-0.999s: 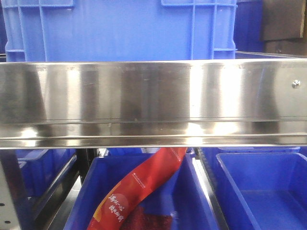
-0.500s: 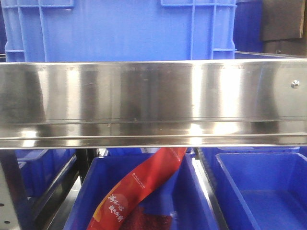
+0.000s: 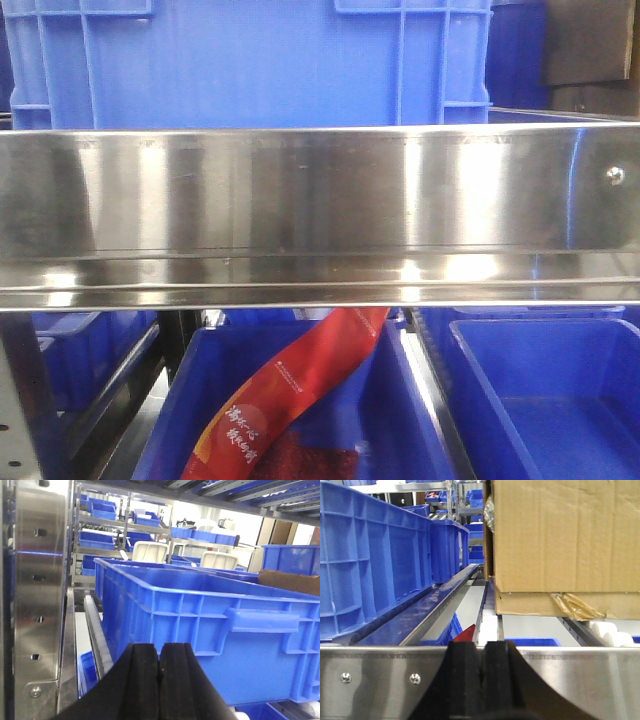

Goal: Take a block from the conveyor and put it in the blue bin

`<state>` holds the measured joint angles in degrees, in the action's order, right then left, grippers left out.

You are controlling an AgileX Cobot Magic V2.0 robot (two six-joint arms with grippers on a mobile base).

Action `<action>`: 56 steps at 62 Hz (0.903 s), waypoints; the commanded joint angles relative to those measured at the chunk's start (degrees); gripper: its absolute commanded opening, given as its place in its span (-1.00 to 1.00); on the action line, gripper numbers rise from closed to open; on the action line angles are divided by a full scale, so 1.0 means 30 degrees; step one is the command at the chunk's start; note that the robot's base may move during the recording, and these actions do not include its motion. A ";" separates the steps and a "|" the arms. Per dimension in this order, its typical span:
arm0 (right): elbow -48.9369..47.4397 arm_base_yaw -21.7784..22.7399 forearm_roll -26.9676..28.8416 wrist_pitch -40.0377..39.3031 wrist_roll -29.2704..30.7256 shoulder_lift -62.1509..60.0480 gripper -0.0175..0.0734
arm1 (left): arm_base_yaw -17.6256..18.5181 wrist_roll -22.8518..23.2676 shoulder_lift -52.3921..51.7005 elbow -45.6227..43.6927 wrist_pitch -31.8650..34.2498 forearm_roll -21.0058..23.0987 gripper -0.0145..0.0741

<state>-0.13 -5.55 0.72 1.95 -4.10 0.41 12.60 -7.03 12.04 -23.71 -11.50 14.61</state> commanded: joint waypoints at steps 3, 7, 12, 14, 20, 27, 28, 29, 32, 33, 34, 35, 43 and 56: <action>0.0045 0.0142 -0.0240 -0.1008 0.0026 -0.0137 -0.97 | -0.0061 0.0040 -0.0075 -0.0007 0.0304 0.0130 -0.92; 0.0045 0.0142 -0.0240 -0.1198 0.0026 -0.0137 -0.97 | -0.0061 0.0040 -0.0075 -0.0007 0.0304 0.0130 -0.92; 0.0045 0.0142 -0.0240 -0.1245 0.0026 -0.0137 -0.97 | -0.0061 0.0040 -0.0075 -0.0007 0.0304 0.0130 -0.92; 0.0045 0.0142 -0.0240 -0.1245 0.0026 -0.0137 -0.97 | -0.0061 0.0040 -0.0075 -0.0007 0.0304 0.0130 -0.92; 0.0045 0.0142 -0.0240 -0.1245 0.0026 -0.0137 -0.97 | -0.0061 0.0040 -0.0075 -0.0007 0.0304 0.0130 -0.92; 0.0045 0.0142 -0.0240 -0.1245 0.0026 -0.0137 -0.97 | -0.0061 0.0040 -0.0075 -0.0007 0.0304 0.0130 -0.92; 0.0045 0.0142 -0.0240 -0.1245 0.0026 -0.0137 -0.97 | -0.0061 0.0040 -0.0075 -0.0007 0.0304 0.0130 -0.92; 0.0045 0.0142 -0.0240 -0.1245 0.0026 -0.0137 -0.97 | -0.0061 0.0040 -0.0075 -0.0007 0.0304 0.0130 -0.92; 0.0045 0.0142 -0.0240 -0.1245 0.0026 -0.0137 -0.97 | -0.0061 0.0040 -0.0075 -0.0007 0.0304 0.0130 -0.92; 0.0045 0.0142 -0.0240 -0.1245 0.0026 -0.0137 -0.97 | -0.0061 0.0040 -0.0075 -0.0007 0.0304 0.0130 -0.92; 0.0045 0.0142 -0.0240 -0.1245 0.0026 -0.0137 -0.97 | -0.0061 0.0040 -0.0075 -0.0007 0.0304 0.0130 -0.92; 0.0045 0.0142 -0.0240 -0.1245 0.0026 -0.0137 -0.97 | -0.0061 0.0040 -0.0075 -0.0007 0.0304 0.0130 -0.92; 0.0045 0.0142 -0.0240 -0.1245 0.0026 -0.0137 -0.97 | -0.0061 0.0040 -0.0075 -0.0007 0.0304 0.0130 -0.92; 0.0045 0.0142 -0.0240 -0.1245 0.0026 -0.0137 -0.97 | -0.0061 0.0040 -0.0075 -0.0007 0.0304 0.0130 -0.92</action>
<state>0.00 -5.46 0.52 -0.31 -4.10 0.20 12.60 -6.94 12.04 -23.71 -11.50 14.61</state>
